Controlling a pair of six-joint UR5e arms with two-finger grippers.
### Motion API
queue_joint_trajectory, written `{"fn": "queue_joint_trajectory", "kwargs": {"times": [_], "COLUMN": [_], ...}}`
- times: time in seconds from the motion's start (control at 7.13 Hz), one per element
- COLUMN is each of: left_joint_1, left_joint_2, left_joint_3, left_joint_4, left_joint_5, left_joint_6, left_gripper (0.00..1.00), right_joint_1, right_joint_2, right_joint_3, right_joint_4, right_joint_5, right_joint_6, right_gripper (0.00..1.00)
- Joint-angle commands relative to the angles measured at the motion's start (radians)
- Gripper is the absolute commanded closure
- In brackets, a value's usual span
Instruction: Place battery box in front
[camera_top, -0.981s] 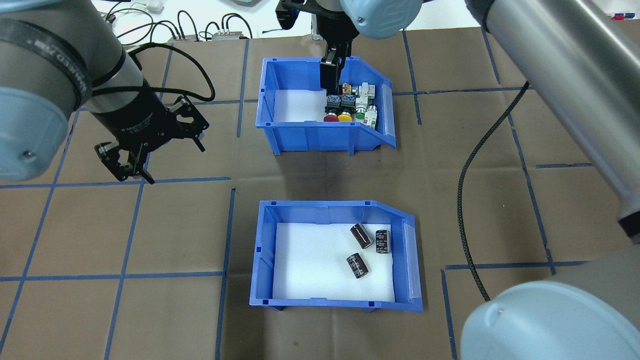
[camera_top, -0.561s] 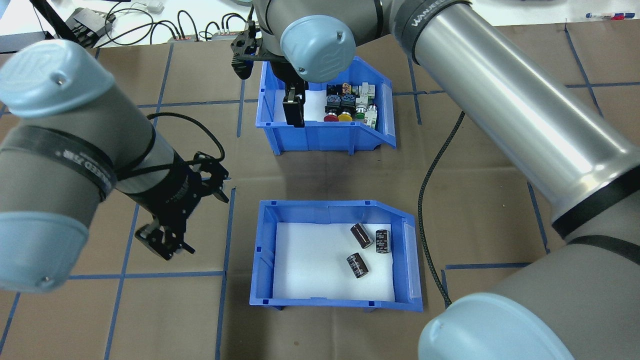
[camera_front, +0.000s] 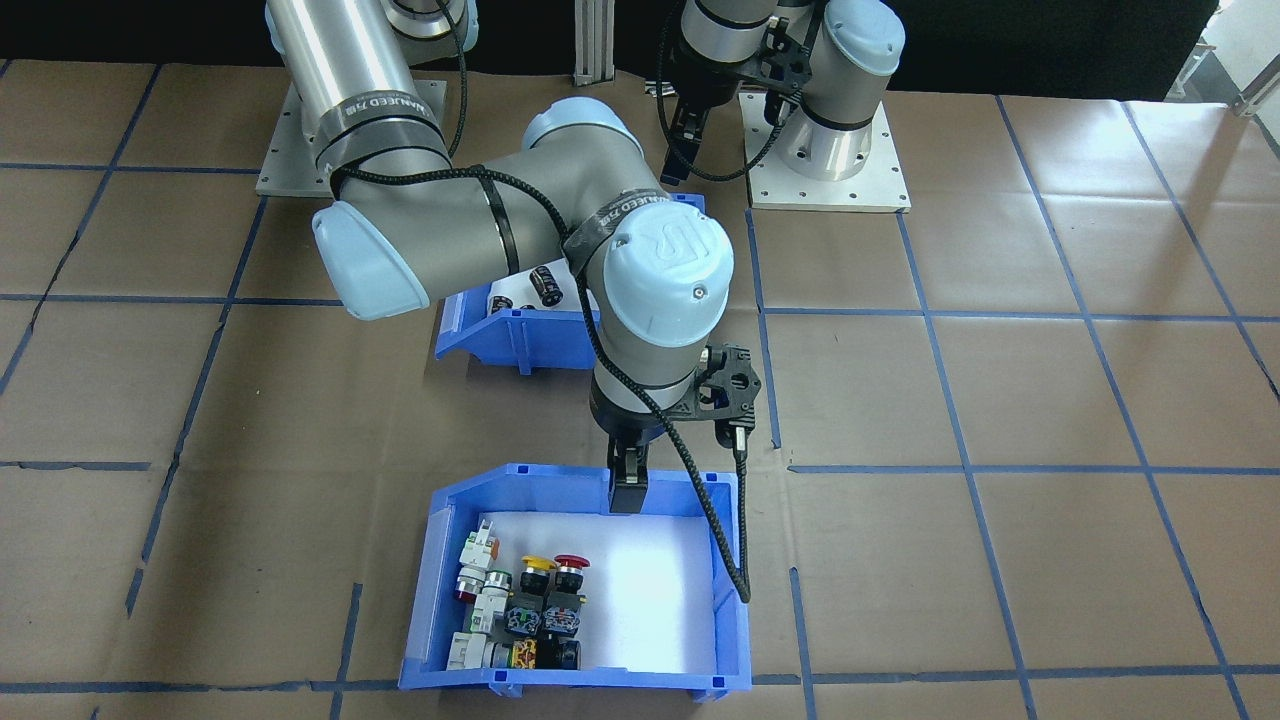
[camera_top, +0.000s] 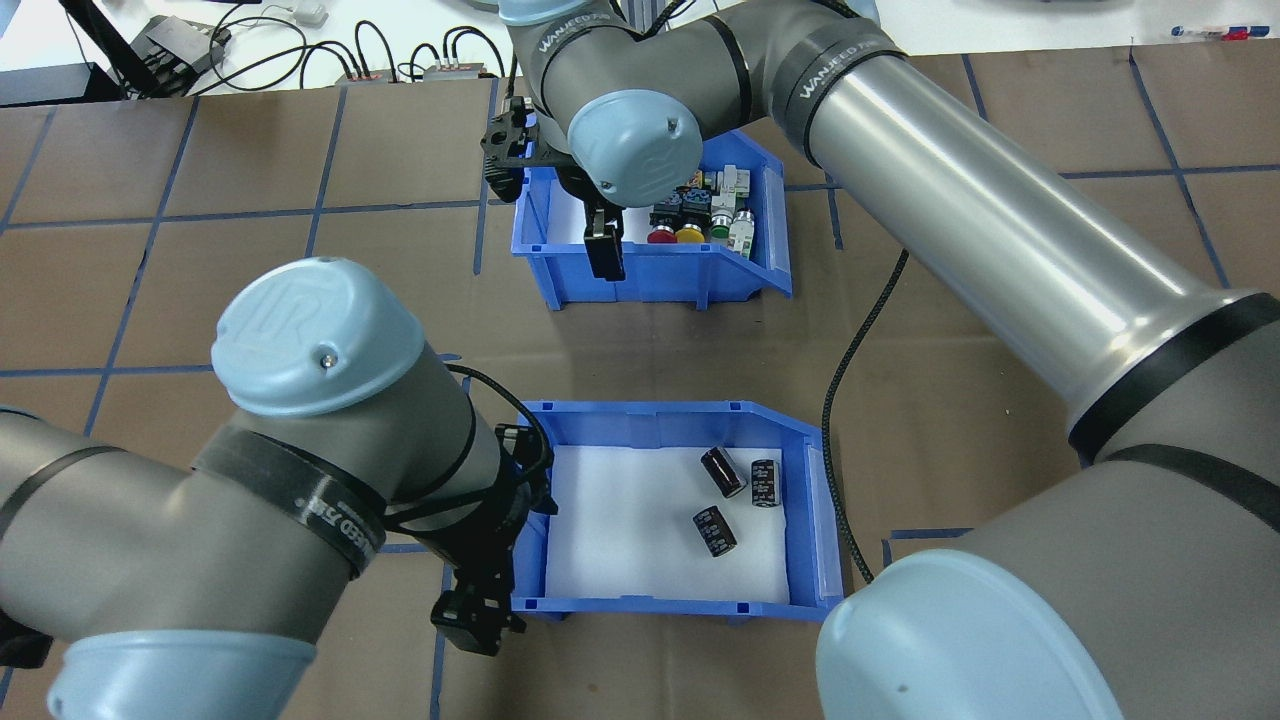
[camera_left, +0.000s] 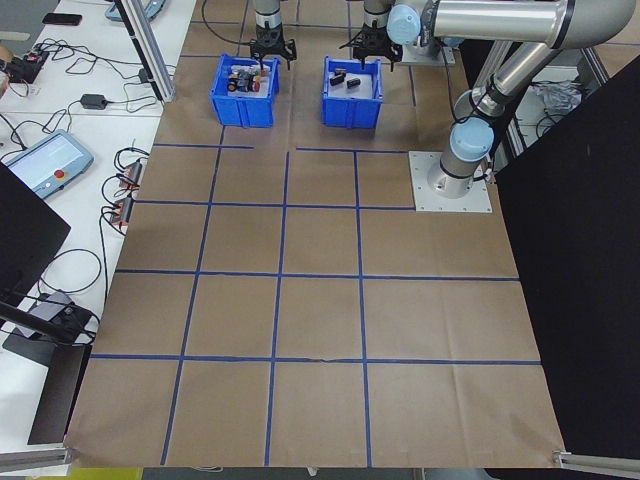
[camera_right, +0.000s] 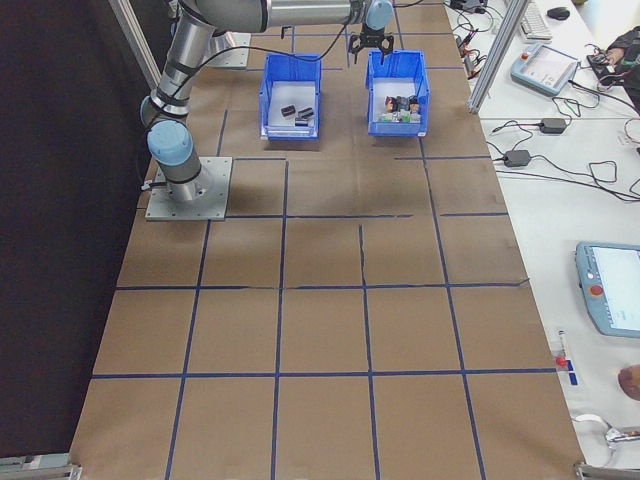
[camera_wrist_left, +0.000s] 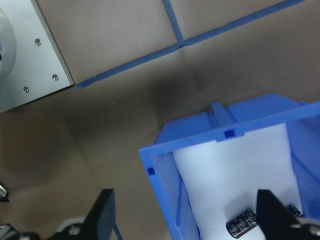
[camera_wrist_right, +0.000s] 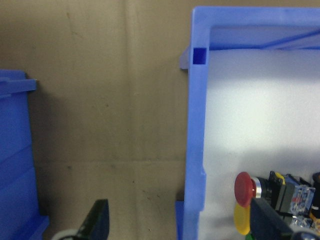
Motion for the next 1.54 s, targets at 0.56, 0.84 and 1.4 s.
{"fn": "queue_joint_trajectory", "kwargs": {"times": [0.56, 0.84, 1.4], "left_joint_1": [-0.095, -0.095, -0.127], "left_joint_2": [-0.064, -0.129, -0.199], "left_joint_3": [-0.176, -0.177, -0.183], "left_joint_4": [0.323, 0.392, 0.433], "left_joint_5": [-0.062, -0.061, -0.056], "left_joint_6": [-0.198, -0.207, -0.246], "left_gripper": [0.01, 0.01, 0.02], "right_joint_1": [-0.007, -0.009, -0.05], "right_joint_2": [0.02, -0.012, -0.046], "right_joint_3": [0.088, 0.091, 0.1], "right_joint_4": [-0.176, -0.129, -0.127], "right_joint_5": [-0.019, -0.031, -0.123], "right_joint_6": [0.025, 0.022, -0.016], "right_gripper": [0.5, 0.85, 1.0]}}
